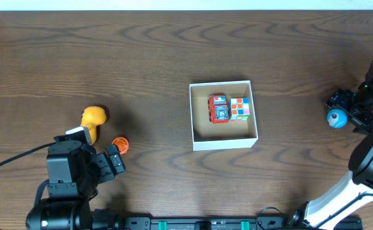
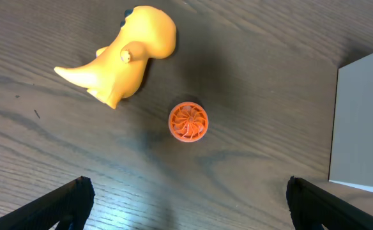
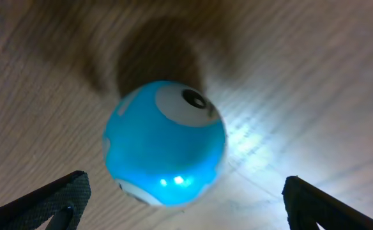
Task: Pack container
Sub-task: 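Move the right gripper to the blue ball toy and grasp it, then carry the blue ball with the right gripper into the box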
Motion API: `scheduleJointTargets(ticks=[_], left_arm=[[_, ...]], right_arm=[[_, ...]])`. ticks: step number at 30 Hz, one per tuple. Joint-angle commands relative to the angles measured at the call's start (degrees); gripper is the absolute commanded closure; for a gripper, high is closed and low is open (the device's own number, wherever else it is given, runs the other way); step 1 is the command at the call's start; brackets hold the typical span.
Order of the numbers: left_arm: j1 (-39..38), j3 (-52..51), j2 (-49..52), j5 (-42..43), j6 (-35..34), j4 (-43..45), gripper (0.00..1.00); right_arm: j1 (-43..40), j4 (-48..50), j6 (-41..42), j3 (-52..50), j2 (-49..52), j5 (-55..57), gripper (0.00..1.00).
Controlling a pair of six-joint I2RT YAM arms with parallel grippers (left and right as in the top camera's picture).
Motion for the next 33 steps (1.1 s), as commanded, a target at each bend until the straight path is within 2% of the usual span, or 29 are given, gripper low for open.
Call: scheduleJointTargets(ticks=[1, 8, 16, 19, 22, 24, 27, 28, 31, 33], left_arm=[[-0.1, 1.1, 0.2, -0.2, -0.2, 0.0, 0.02], [-0.1, 1.1, 0.2, -0.2, -0.2, 0.0, 0.02], [-0.1, 1.1, 0.2, -0.2, -0.2, 0.0, 0.02], [-0.1, 1.1, 0.2, -0.2, -0.2, 0.0, 0.02], [-0.1, 1.1, 0.2, -0.2, -0.2, 0.0, 0.02], [-0.1, 1.1, 0.2, -0.2, -0.2, 0.0, 0.02], [-0.1, 1.1, 0.2, -0.2, -0.2, 0.0, 0.02], [-0.1, 1.1, 0.2, -0.2, -0.2, 0.0, 0.02], [-0.1, 1.1, 0.2, -0.2, -0.2, 0.0, 0.02], [-0.1, 1.1, 0.2, -0.2, -0.2, 0.0, 0.02]], right_arm=[[0.9, 0.6, -0.4, -0.3, 1.3, -0.4, 0.02], [1.0, 3.0, -0.4, -1.7, 2.7, -0.4, 0.10], [1.0, 6.1, -0.4, -4.5, 2.7, -0.4, 0.28], [1.1, 6.2, -0.4, -4.6, 2.7, -0.4, 0.39], [1.1, 6.1, -0.9, -4.6, 2.7, -0.4, 0.46], [1.1, 6.1, -1.8, -4.6, 2.7, -0.4, 0.57], [1.1, 6.1, -1.9, -4.6, 2.7, -0.4, 0.79], [1.1, 6.1, -1.9, -4.6, 2.6, -0.7, 0.83], [1.8, 5.7, -2.0, -4.6, 2.2, -0.8, 0.83], [2.8, 5.4, -3.1, -4.6, 1.2, -1.2, 0.91]])
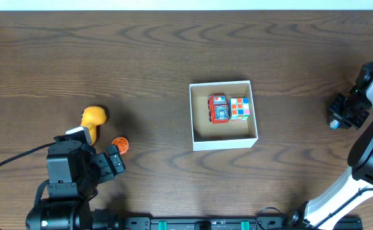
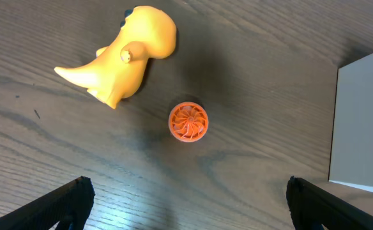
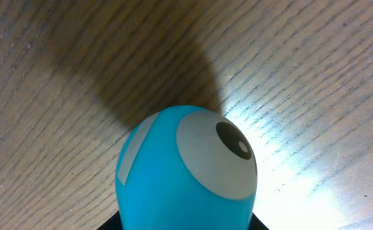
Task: Pack container
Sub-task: 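Carry the blue ball with the right gripper into the box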
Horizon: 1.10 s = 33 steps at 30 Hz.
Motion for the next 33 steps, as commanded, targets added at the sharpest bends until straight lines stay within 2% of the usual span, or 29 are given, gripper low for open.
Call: scheduleJointTargets(ticks=[1, 6, 8, 14, 17, 23, 29, 33], left_arm=[[-0.1, 1.1, 0.2, -0.2, -0.2, 0.0, 0.02], [-0.1, 1.1, 0.2, -0.2, -0.2, 0.0, 0.02], [-0.1, 1.1, 0.2, -0.2, -0.2, 0.0, 0.02], [-0.1, 1.1, 0.2, -0.2, -0.2, 0.0, 0.02], [-0.1, 1.1, 0.2, -0.2, -0.2, 0.0, 0.02], [-0.1, 1.1, 0.2, -0.2, -0.2, 0.0, 0.02], [-0.1, 1.1, 0.2, -0.2, -0.2, 0.0, 0.02], [-0.1, 1.1, 0.2, -0.2, -0.2, 0.0, 0.02]], right_arm=[[2.8, -0.8, -1.8, -0.3, -1.7, -1.4, 0.93], [9.1, -0.2, -3.3, -0.1, -9.5, -1.6, 0.94], [13.0, -0.1, -3.7, 0.2, -13.8, -1.6, 0.99], [30.2, 0.2, -4.3, 0.9, -27.0, -2.1, 0.99], [39.5, 1.4, -3.5, 0.9, -30.3, -2.1, 0.99], [55.1, 5.8, 0.1, 0.9, -29.0, -1.7, 0.99], [61.5, 11.0, 2.3, 0.9, -22.0, -2.0, 0.99], [62.7, 11.8, 2.6, 0.9, -17.6, -2.1, 0.99]])
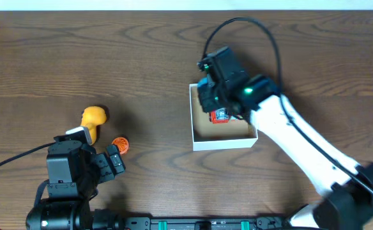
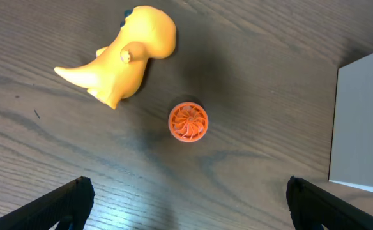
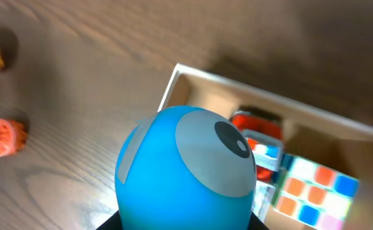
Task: Pack container
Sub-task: 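Carry the blue ball with the right gripper into the box, then lower the blue ball beside the truck and open the right gripper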
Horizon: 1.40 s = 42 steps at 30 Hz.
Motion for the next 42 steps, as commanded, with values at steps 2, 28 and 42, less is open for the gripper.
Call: scheduleJointTargets(ticks=[2, 28, 42], left_arm=[[-0.1, 1.1, 0.2, -0.2, -0.2, 0.0, 0.02], [-0.1, 1.1, 0.2, -0.2, -0.2, 0.0, 0.02], [-0.1, 1.1, 0.2, -0.2, -0.2, 0.0, 0.02]], right_arm=[[1.2, 0.7, 1.6, 0.4, 5.0, 0.2, 0.99], [1.2, 2.7, 1.6, 0.3, 11.7, -0.4, 0.45], [0.9, 2.2, 1.5, 0.3, 11.7, -0.3, 0.37]])
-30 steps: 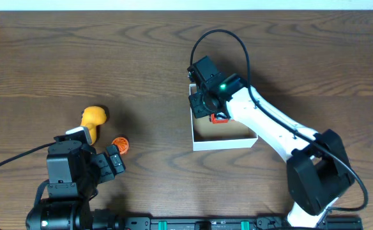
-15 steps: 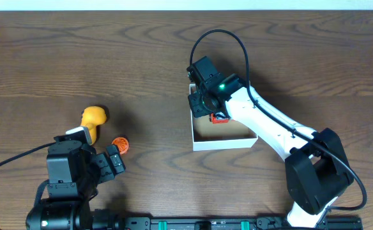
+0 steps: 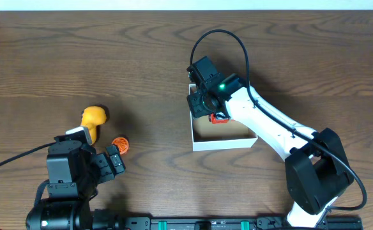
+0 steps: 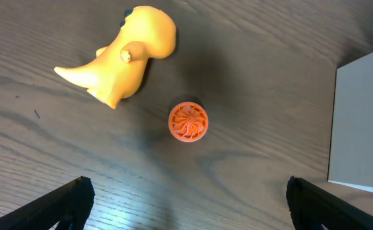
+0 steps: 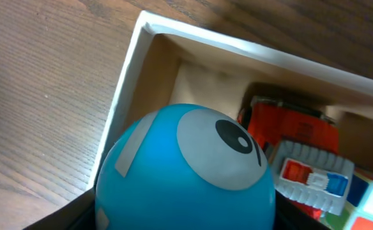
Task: Pack container
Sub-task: 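Lower the blue ball beside the truck and open the right gripper, then raise the right gripper away and move the left gripper toward the orange round toy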
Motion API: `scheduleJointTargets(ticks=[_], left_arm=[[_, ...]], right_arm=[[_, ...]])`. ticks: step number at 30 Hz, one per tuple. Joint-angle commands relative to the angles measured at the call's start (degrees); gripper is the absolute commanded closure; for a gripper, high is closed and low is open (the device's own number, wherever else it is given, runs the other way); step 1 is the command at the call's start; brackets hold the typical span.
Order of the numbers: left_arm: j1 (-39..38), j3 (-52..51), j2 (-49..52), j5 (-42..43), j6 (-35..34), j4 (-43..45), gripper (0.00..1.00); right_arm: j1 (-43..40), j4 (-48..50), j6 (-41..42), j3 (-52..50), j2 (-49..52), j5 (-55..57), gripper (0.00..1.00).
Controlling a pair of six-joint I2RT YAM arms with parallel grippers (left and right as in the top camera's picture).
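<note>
The white box stands mid-table with a red toy car in it; a colour cube lies beside the car. My right gripper is shut on a blue ball with a white eye patch, held just above the box's left half, next to the car. A yellow dinosaur and an orange disc lie on the table at the left. My left gripper hovers open near them, holding nothing.
The dark wooden table carries everything. The box's left wall lies directly under the ball's left side. The right arm reaches across the box's right half from the front right.
My right gripper, still shut on the blue ball, has shifted from the box's back left rim to lower over its left half. The left arm, dinosaur and disc are unchanged.
First my right gripper stood open around the blue ball at the table's far right. Then it was shut on the ball there. After that it held the ball at the box's back left rim, and now close over the box's left half. The left arm stayed still.
</note>
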Motion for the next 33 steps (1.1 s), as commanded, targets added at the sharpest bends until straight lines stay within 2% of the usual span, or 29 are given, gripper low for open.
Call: scheduleJointTargets(ticks=[1, 11, 24, 28, 31, 33], left_arm=[[-0.1, 1.1, 0.2, -0.2, -0.2, 0.0, 0.02], [-0.1, 1.1, 0.2, -0.2, -0.2, 0.0, 0.02], [-0.1, 1.1, 0.2, -0.2, -0.2, 0.0, 0.02], [-0.1, 1.1, 0.2, -0.2, -0.2, 0.0, 0.02], [-0.1, 1.1, 0.2, -0.2, -0.2, 0.0, 0.02], [-0.1, 1.1, 0.2, -0.2, -0.2, 0.0, 0.02]], right_arm=[[0.1, 0.0, 0.3, 0.4, 0.3, -0.2, 0.36], [0.1, -0.3, 0.3, 0.4, 0.3, 0.2, 0.32], [0.1, 0.3, -0.7, 0.5, 0.1, 0.5, 0.37], [0.1, -0.6, -1.5, 2.7, -2.6, 4.4, 0.36], [-0.9, -4.0, -1.6, 6.4, -6.7, 10.0, 0.32], [-2.7, -6.9, -0.9, 9.2, -10.4, 12.8, 0.20]])
